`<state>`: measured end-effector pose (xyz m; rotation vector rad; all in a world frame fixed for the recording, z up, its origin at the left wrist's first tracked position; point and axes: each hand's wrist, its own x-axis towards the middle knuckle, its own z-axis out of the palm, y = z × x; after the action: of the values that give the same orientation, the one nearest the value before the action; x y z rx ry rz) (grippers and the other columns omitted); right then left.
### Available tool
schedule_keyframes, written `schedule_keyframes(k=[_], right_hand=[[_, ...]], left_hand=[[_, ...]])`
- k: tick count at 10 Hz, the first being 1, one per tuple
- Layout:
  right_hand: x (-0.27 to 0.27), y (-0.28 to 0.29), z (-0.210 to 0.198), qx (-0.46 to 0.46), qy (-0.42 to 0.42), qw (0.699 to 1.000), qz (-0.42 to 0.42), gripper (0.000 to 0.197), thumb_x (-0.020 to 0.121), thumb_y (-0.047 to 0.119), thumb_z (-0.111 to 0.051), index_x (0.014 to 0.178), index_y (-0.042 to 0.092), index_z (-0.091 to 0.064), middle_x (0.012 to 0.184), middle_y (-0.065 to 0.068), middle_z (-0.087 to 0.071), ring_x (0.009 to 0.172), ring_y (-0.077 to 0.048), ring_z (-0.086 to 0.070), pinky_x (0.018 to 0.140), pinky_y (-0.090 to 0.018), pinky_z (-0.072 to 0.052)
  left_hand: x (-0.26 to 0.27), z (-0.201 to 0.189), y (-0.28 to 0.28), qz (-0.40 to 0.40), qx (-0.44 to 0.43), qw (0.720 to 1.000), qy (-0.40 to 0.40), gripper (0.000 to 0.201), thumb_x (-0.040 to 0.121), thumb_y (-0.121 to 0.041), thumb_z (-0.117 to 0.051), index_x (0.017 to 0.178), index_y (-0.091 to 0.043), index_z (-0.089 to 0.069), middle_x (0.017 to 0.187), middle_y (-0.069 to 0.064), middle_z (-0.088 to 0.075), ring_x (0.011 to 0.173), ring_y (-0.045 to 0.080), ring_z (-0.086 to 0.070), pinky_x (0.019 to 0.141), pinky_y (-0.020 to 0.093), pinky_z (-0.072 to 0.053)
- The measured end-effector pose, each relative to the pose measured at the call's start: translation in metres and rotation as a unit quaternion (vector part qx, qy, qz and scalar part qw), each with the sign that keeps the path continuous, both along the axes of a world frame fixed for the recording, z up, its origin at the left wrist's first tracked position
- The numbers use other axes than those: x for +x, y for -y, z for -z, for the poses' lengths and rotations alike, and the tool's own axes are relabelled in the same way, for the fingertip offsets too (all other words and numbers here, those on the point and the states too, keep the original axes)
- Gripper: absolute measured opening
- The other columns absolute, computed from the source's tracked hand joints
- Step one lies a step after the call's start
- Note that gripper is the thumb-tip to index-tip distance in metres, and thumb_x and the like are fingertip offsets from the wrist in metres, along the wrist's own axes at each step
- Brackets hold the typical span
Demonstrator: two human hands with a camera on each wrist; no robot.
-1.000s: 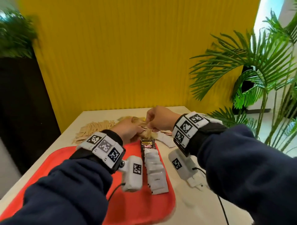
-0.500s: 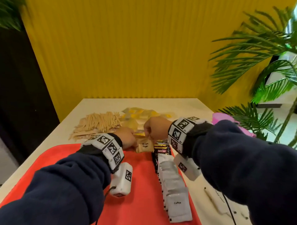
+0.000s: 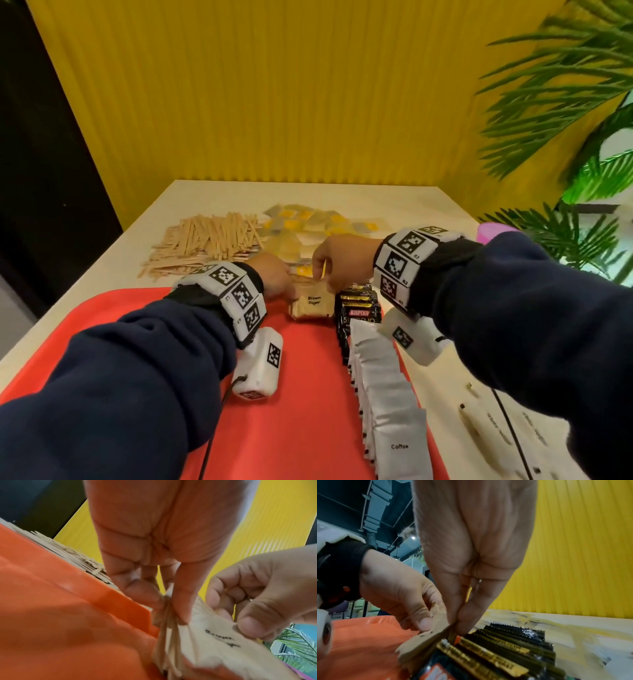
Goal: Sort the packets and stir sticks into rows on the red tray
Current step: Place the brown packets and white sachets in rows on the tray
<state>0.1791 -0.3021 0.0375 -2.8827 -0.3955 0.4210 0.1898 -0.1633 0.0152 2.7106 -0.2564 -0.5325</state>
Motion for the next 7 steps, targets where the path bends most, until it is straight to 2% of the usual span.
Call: schedule_keyframes(k=[1, 2, 3, 4, 5, 6, 7], right_hand=[[0.002, 0.003, -0.002, -0.006, 0.013, 1.0, 0.005, 0.027, 0.074, 0.01, -0.075, 0.097, 0.017, -0.064, 0.093, -0.001, -0.062, 0.08, -0.014, -0.057, 0.059, -0.02, -0.042], [0.001, 0.005, -0.008, -0.002, 0.04, 0.999, -0.018, 0.031, 0.074, 0.013, -0.075, 0.104, 0.014, -0.066, 0.094, 0.003, -0.06, 0.084, -0.012, -0.053, 0.06, -0.016, -0.038], [-0.003, 0.009, -0.012, -0.015, 0.016, 0.998, -0.06, 0.021, 0.082, 0.009, -0.066, 0.102, 0.015, -0.068, 0.09, 0.003, -0.062, 0.082, -0.009, -0.052, 0.058, -0.012, -0.034], [-0.008, 0.009, -0.01, -0.041, -0.025, 0.995, -0.088, 0.025, 0.087, 0.006, -0.058, 0.106, 0.016, -0.069, 0.102, 0.002, -0.067, 0.086, -0.005, -0.051, 0.065, -0.015, -0.037], [-0.012, 0.008, -0.008, -0.075, -0.05, 0.991, -0.101, 0.034, 0.09, 0.003, -0.047, 0.11, 0.019, -0.069, 0.117, 0.004, -0.063, 0.094, -0.006, -0.049, 0.081, -0.02, -0.036], [-0.015, 0.007, -0.003, -0.097, -0.079, 0.985, -0.119, 0.045, 0.087, -0.005, -0.04, 0.111, 0.02, -0.069, 0.129, 0.003, -0.056, 0.112, -0.013, -0.049, 0.092, -0.023, -0.037], [-0.015, 0.005, 0.005, -0.136, -0.081, 0.975, -0.157, 0.053, 0.084, -0.011, -0.035, 0.116, 0.018, -0.066, 0.137, -0.001, -0.05, 0.124, -0.02, -0.045, 0.105, -0.034, -0.037]], left_hand=[[0.0, 0.001, 0.001, -0.013, -0.01, 1.0, 0.001, 0.043, 0.084, -0.02, -0.067, 0.122, -0.002, -0.058, 0.127, 0.015, -0.058, 0.118, 0.031, -0.053, 0.091, 0.034, -0.045], [0.0, 0.0, 0.0, -0.011, -0.006, 1.0, 0.001, 0.043, 0.085, -0.021, -0.066, 0.124, -0.005, -0.058, 0.126, 0.013, -0.059, 0.118, 0.028, -0.054, 0.092, 0.032, -0.044], [-0.002, -0.001, 0.001, 0.0, 0.019, 1.0, 0.003, 0.037, 0.086, -0.025, -0.064, 0.119, -0.006, -0.062, 0.12, 0.012, -0.062, 0.105, 0.026, -0.059, 0.074, 0.029, -0.047], [-0.006, -0.001, 0.001, -0.006, 0.027, 1.0, -0.008, 0.038, 0.087, -0.024, -0.064, 0.114, 0.002, -0.062, 0.104, 0.016, -0.064, 0.086, 0.024, -0.055, 0.052, 0.02, -0.035], [-0.005, 0.002, 0.0, -0.035, -0.007, 0.999, -0.022, 0.04, 0.084, -0.019, -0.068, 0.114, 0.007, -0.061, 0.096, 0.017, -0.062, 0.086, 0.026, -0.057, 0.058, 0.027, -0.042], [-0.001, 0.007, -0.005, -0.089, -0.073, 0.993, -0.036, 0.035, 0.084, -0.01, -0.065, 0.116, 0.003, -0.06, 0.115, 0.017, -0.064, 0.091, 0.022, -0.06, 0.069, 0.028, -0.05], [0.005, 0.012, -0.007, -0.111, -0.105, 0.987, -0.053, 0.035, 0.084, -0.004, -0.062, 0.118, 0.005, -0.058, 0.117, 0.019, -0.063, 0.085, 0.019, -0.057, 0.08, 0.029, -0.052]])
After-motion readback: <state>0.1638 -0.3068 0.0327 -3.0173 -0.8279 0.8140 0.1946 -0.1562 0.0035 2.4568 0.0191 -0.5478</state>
